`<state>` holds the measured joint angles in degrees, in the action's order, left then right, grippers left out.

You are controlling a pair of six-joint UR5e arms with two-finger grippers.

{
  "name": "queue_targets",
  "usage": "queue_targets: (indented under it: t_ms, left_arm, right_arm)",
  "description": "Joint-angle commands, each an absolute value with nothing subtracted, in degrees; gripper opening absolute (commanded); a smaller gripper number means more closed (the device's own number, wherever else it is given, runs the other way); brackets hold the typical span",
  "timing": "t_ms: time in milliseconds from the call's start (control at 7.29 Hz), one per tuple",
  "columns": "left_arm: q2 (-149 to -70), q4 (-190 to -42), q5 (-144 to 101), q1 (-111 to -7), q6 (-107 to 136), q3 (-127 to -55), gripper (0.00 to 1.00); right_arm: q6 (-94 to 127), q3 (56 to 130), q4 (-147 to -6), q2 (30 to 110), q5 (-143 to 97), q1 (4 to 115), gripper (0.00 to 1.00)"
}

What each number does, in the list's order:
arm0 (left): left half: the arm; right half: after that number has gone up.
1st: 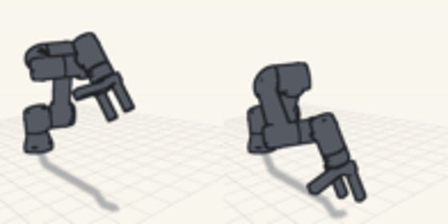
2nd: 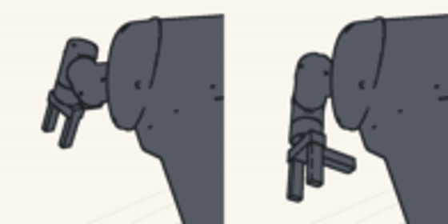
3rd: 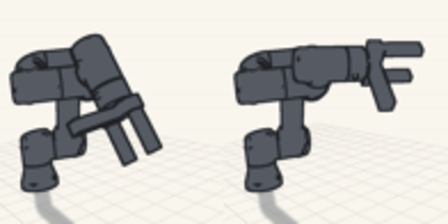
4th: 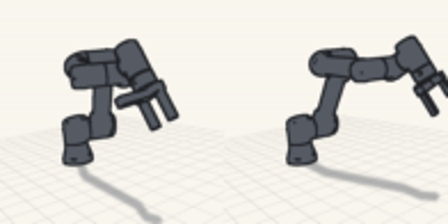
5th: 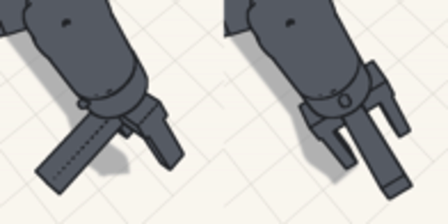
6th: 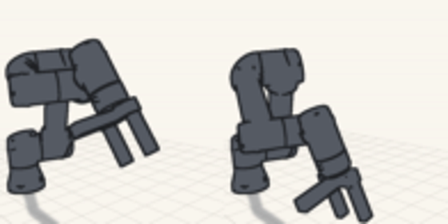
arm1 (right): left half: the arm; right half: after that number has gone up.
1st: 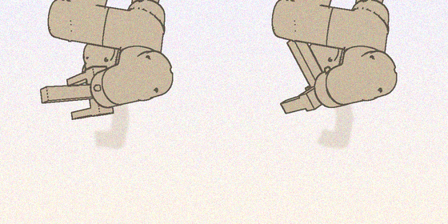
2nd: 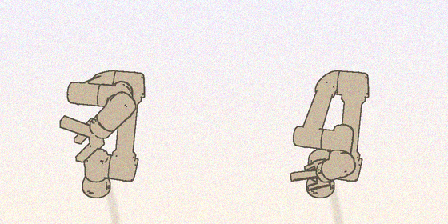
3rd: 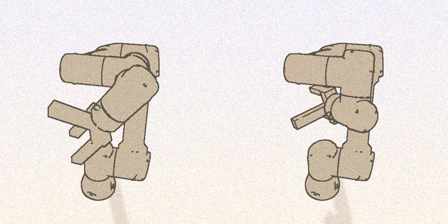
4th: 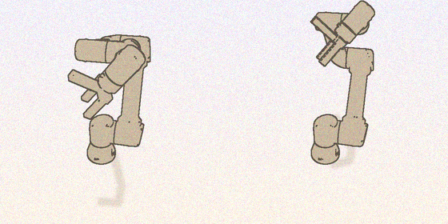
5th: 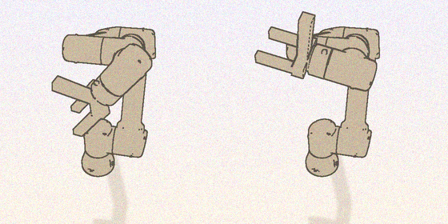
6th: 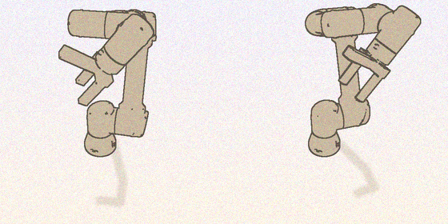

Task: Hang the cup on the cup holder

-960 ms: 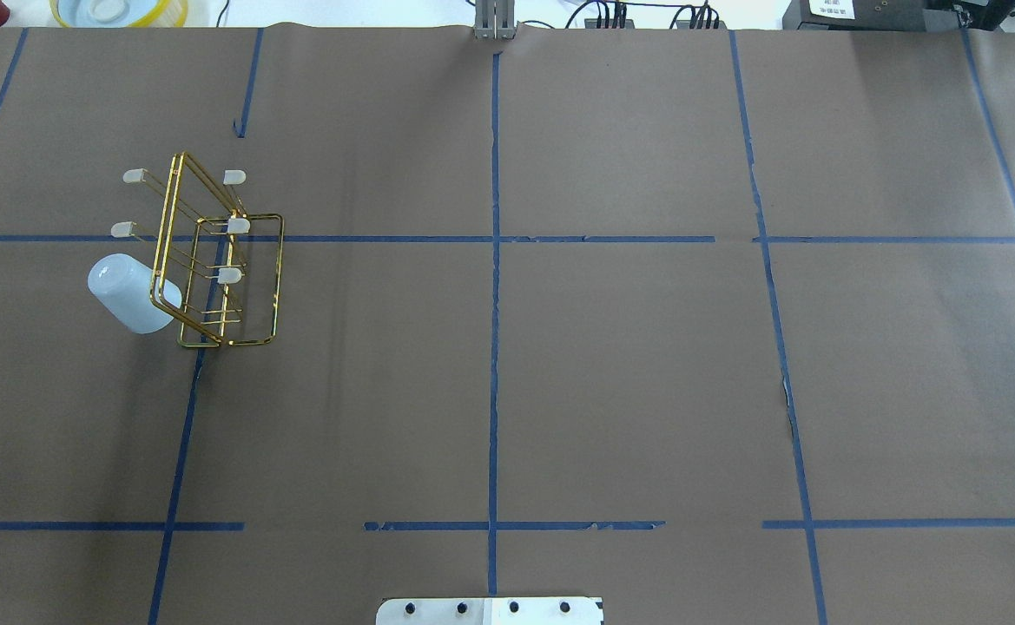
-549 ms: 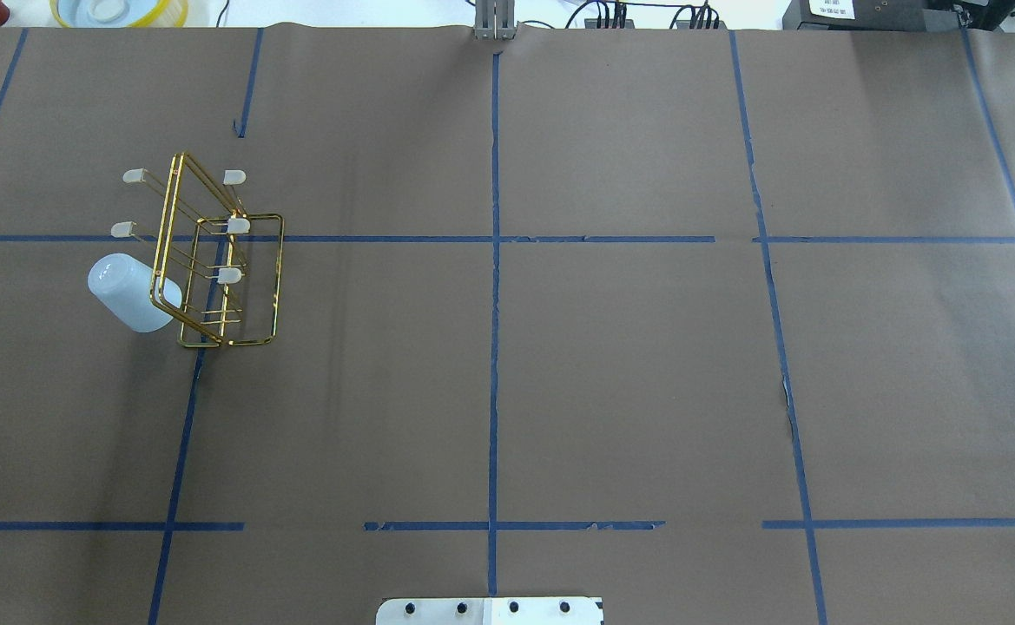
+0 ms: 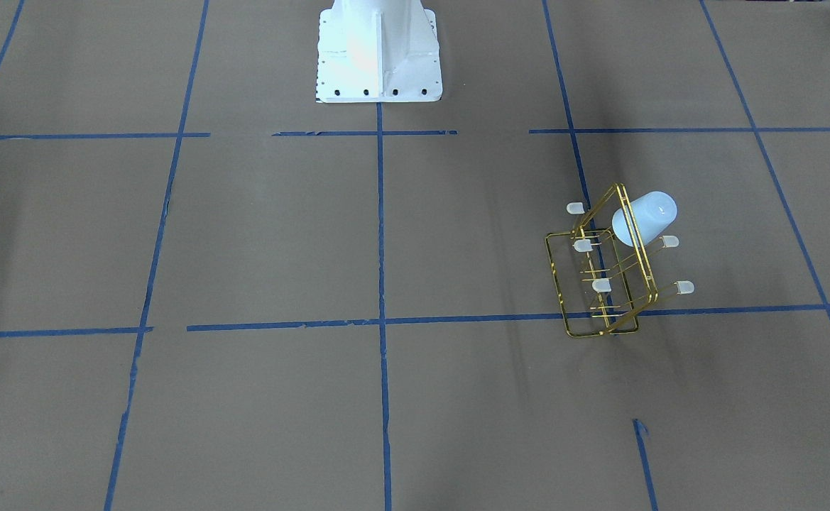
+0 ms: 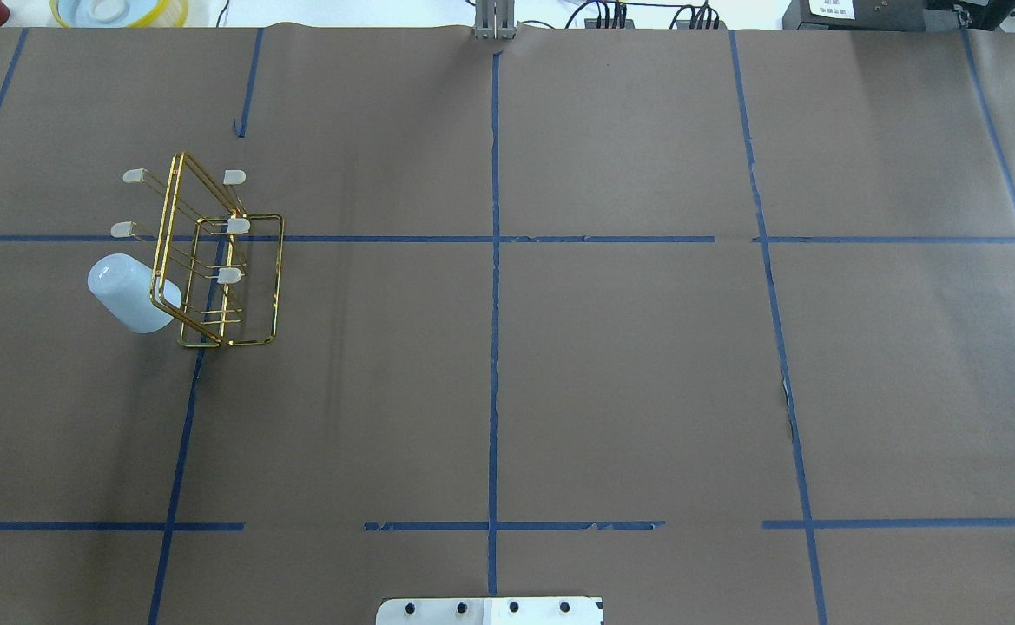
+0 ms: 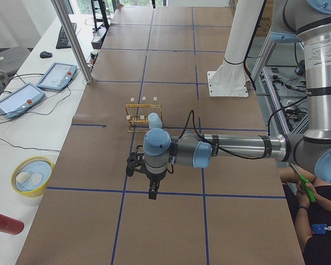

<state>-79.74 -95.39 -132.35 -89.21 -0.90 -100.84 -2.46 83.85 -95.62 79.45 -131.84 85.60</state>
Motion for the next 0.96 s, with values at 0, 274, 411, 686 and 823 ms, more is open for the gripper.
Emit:
queue_targets:
  t_ms: [0, 274, 411, 686, 823]
  left_arm:
    - [-79.8, -94.4, -132.4, -89.1, -0.9, -100.9, 1.0]
    - [-79.8, -90.4, -134.5, -89.1, -0.9, -101.2, 1.0]
    - [-79.8, -90.4, -134.6, -89.1, -0.9, -101.2, 1.0]
    - [-79.9, -90.4, -134.6, -89.1, -0.7, -101.2, 1.0]
    - [-80.1, -90.4, -134.6, -89.1, -0.6, -101.3, 1.0]
  right_arm:
    - [-2.5, 83.8, -95.6, 79.5, -131.8, 85.6, 1.0]
    - [-2.5, 83.8, -95.5, 79.5, -131.8, 85.5, 1.0]
    - [-2.5, 83.8, -95.6, 79.5, -131.8, 85.5, 1.0]
    - [-2.5, 83.8, -95.6, 79.5, -131.8, 85.5, 1.0]
    - [-2.5, 83.8, -95.5, 79.5, -131.8, 85.6, 1.0]
